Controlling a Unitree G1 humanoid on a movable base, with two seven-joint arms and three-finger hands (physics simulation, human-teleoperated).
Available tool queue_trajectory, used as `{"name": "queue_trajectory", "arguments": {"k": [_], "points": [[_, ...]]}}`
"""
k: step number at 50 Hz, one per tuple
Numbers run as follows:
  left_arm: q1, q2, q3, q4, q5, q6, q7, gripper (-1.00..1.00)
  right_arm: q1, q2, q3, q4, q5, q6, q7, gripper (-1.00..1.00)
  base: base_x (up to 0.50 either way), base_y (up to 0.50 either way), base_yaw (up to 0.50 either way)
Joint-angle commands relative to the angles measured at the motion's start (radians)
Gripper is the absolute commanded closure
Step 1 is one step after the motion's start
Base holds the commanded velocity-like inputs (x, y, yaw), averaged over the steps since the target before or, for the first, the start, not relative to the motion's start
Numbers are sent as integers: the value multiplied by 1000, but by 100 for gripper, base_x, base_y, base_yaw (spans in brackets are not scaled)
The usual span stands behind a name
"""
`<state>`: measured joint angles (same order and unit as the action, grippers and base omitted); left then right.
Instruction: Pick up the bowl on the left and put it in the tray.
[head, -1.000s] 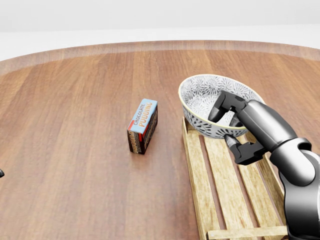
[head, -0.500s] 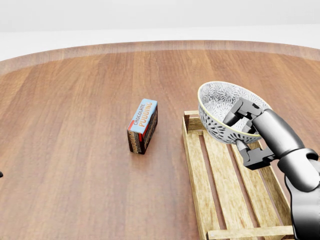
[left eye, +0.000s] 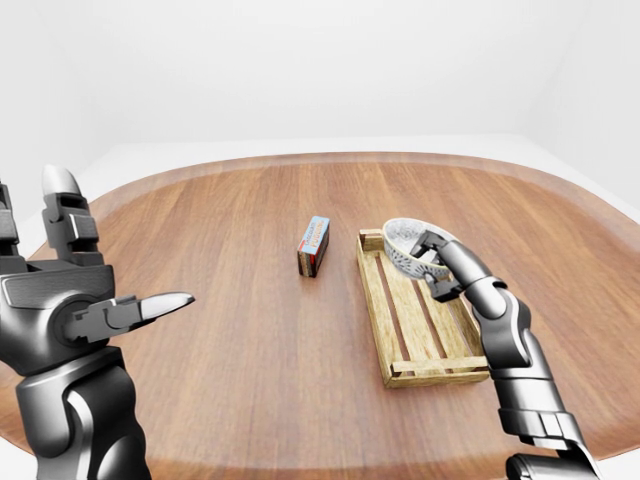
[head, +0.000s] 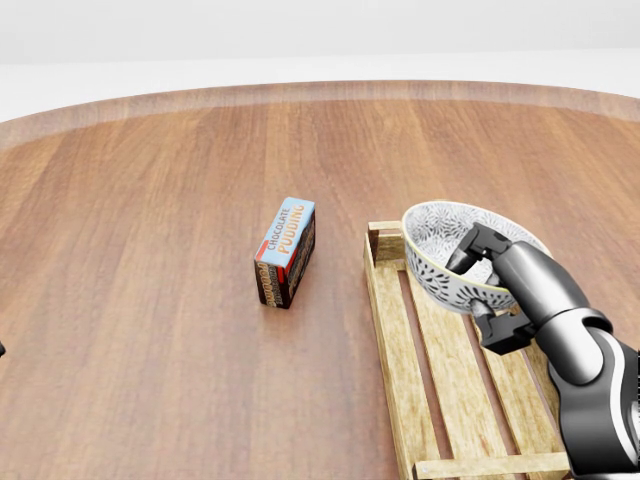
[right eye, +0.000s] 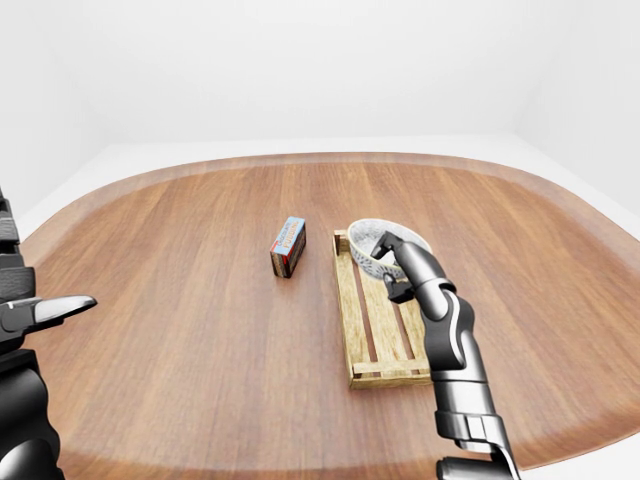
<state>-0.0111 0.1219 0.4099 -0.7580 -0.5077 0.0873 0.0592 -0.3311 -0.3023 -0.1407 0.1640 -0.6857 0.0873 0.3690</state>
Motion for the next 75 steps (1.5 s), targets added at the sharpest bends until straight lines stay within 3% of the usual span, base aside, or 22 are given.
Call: {"name": "queue_trajectory", "arguments": {"k": [1,57,75], "points": [[-5,4,4,-5,-7,0,7,-100,-17,13,17,78,-85,0,-51,100,0,0,0],[13,-13,-16,7,21,0,-16,-100,-115,32,88,444,-156,0,-246,100,0,0,0],[13,-12,-12,1,14,0,-15,-100,-141,46,103,572,-123,0,-301,100,0,0,0]]}}
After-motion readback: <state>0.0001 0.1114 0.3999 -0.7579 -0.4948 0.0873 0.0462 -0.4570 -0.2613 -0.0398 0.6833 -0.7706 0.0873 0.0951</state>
